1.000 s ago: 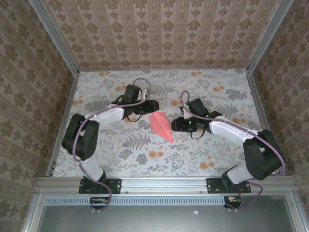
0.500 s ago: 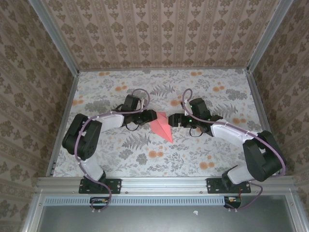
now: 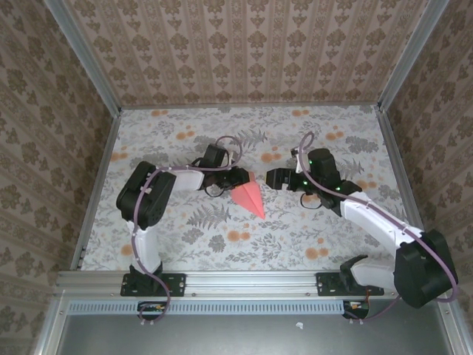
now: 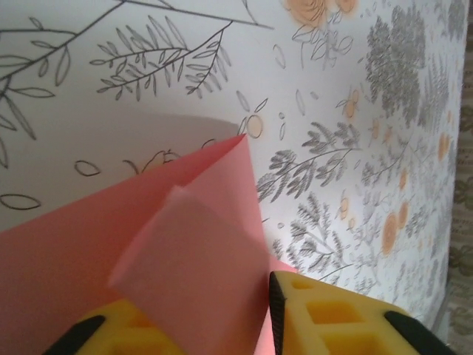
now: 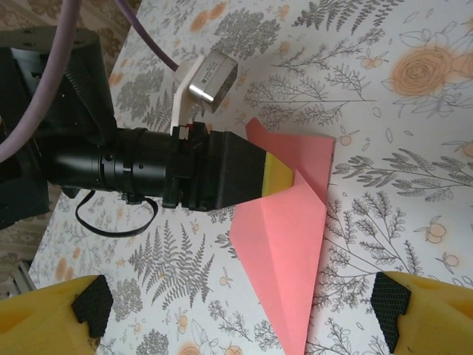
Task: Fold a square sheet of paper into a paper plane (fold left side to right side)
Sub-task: Turn over the paper at the center of the table.
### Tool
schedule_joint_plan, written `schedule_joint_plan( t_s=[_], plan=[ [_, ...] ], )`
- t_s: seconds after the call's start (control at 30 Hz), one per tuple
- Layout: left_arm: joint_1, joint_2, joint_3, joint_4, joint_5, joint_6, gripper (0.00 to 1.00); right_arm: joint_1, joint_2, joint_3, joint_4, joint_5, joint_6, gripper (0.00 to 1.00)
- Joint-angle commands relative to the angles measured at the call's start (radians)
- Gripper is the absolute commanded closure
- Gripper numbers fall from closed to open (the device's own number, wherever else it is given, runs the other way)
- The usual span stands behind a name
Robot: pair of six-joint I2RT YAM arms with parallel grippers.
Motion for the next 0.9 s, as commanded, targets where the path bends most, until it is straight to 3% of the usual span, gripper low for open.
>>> schedule_joint_plan(
  t_s=[0.0, 0.23, 0.53, 0.73, 0.87],
  plan=[
    [0.001, -0.037, 0.020, 0.044, 0.021, 0.016, 0.83, -0.041, -0.036, -0.034, 0.045, -0.102, 0.042, 0.00],
    [0.022, -0.241, 0.005, -0.060, -0.015, 0.114, 1.00, -0.086, -0.016, 0.002, 0.064, -0.208, 0.041, 0.00],
    [0.078, -0.487, -0.113, -0.043, 0.007, 0.151, 1.00, -0.092, 0.104, 0.046, 0.132, -0.342, 0.042, 0.00],
    [0.150, -0.611, -0.195, 0.051, 0.075, 0.155, 1.00, -0.087, 0.177, 0.071, 0.334, -0.448, 0.136, 0.00],
    [0.160, -0.655, -0.188, 0.062, 0.114, 0.161, 1.00, -0.042, 0.240, 0.117, 0.370, -0.493, 0.142, 0.00]
  ],
)
